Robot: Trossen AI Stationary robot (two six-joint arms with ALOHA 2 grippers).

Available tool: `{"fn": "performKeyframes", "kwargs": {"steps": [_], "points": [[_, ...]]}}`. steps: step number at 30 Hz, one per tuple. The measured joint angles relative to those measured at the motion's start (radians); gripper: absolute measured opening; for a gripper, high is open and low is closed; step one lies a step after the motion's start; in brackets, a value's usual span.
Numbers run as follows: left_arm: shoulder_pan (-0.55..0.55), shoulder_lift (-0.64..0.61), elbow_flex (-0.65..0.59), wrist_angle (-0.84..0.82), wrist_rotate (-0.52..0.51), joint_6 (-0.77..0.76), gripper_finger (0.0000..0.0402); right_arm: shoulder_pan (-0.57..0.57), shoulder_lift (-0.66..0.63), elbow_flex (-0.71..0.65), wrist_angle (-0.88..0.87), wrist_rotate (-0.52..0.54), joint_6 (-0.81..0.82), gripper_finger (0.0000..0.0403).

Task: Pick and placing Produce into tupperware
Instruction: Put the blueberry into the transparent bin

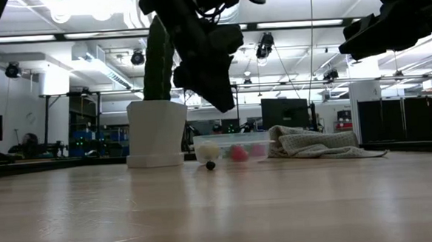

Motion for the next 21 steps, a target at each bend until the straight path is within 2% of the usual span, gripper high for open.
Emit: {"fn": "performKeyframes", "kwargs": {"steps": [10,15,21], "points": [[-0.002,0.001,-0.01,0.018,0.04,-0.056,0.0105,0.0,0.0,0.0,0.0,0.0,0.0,0.0038],[-0.002,0.001,-0.014,-0.074,0.022,-0.168,0.0105,0.0,0.0,0.0,0.0,0.0,0.0,0.0038],[-0.003,0.036,-0.023,-0.089,-0.021,-0.236,0.0105,0.0,0.0,0.0,0.001,0.0,0.0,0.0038]]}}
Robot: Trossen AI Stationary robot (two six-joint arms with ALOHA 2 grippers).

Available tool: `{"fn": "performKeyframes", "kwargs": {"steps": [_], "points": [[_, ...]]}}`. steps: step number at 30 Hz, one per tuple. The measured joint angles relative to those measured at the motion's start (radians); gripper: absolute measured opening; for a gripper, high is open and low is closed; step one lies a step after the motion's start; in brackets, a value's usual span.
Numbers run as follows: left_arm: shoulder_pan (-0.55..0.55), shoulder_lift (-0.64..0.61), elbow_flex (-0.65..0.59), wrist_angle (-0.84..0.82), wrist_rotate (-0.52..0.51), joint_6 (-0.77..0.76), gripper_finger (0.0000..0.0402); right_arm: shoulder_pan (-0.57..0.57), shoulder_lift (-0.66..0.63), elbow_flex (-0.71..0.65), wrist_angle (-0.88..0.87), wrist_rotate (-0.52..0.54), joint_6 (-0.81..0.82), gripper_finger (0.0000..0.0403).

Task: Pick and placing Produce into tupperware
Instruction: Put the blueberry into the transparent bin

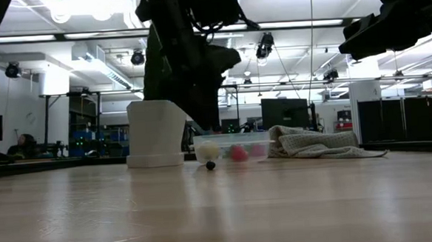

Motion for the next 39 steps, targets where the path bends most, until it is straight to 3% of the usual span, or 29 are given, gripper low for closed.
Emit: {"fn": "performKeyframes", "kwargs": {"steps": [11,23,39], "points": [[0.0,0.064,0.003,-0.01,0.039,-0.001,0.0109,0.0,0.0,0.0,0.0,0.0,0.0,0.0038],[0.0,0.088,0.002,0.035,0.042,-0.027,0.0188,0.0,0.0,0.0,0.0,0.0,-0.001,0.0038],[0.001,0.154,0.004,0.043,0.048,-0.027,0.0193,0.0,0.0,0.0,-0.009,0.0,0.0,0.0038]]}}
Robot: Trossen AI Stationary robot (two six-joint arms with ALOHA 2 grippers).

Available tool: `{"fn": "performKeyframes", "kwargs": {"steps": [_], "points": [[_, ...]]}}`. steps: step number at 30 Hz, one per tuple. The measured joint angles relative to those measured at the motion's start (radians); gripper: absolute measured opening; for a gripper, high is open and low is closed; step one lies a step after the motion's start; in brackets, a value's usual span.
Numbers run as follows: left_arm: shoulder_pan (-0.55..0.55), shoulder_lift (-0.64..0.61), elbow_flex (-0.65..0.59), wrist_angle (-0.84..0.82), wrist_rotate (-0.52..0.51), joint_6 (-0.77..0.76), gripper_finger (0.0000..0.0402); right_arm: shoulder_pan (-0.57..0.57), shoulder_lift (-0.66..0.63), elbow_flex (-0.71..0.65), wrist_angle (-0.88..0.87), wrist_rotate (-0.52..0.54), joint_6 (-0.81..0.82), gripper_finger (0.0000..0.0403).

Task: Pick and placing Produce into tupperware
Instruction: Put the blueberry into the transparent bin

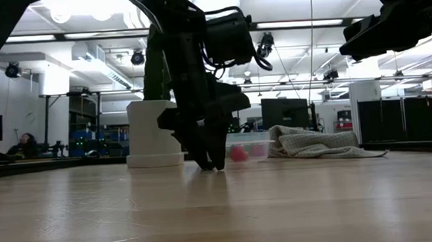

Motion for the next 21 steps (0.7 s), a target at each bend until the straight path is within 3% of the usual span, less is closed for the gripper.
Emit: {"fn": "performKeyframes", "kwargs": {"steps": [21], "points": [[0.022,0.0,0.002,0.0,0.014,0.0,0.019,0.0,0.0,0.0,-0.008,0.0,0.0,0.0038]]}}
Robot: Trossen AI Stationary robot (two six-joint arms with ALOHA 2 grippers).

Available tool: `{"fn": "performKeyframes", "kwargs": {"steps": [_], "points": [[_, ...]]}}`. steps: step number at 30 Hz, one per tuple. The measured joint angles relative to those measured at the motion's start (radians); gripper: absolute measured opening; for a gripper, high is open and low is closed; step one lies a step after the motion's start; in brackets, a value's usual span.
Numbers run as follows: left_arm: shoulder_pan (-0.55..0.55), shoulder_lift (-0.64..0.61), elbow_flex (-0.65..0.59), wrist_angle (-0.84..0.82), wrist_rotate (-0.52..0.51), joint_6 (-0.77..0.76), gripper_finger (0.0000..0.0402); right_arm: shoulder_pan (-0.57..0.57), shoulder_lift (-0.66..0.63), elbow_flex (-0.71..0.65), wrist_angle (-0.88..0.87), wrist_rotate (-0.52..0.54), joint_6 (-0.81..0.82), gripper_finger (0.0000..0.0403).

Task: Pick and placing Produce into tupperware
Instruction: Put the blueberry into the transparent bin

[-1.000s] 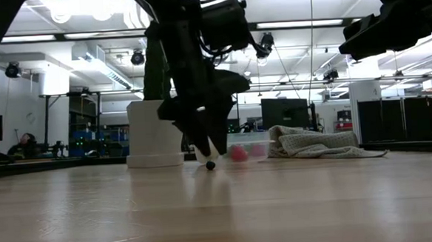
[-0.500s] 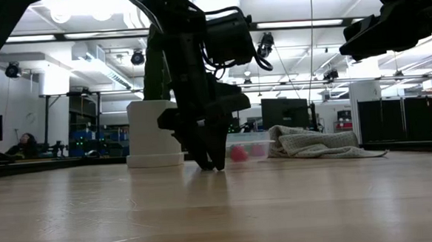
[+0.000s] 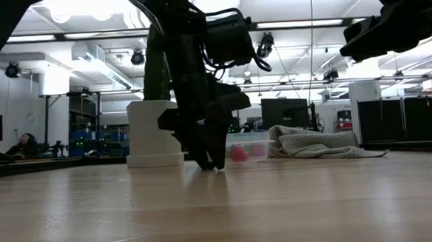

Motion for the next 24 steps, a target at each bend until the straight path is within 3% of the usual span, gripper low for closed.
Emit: {"fn": "performKeyframes", "kwargs": {"steps": [16,24], "points": [[0.013,0.003,-0.005,-0.002,-0.007,0.01,0.0093,0.0,0.0,0.0,0.0,0.0,0.0,0.0038],[0.023,0.003,-0.006,-0.001,0.001,0.053,0.0015,0.0,0.0,0.0,0.0,0.0,0.0,0.0038]]}}
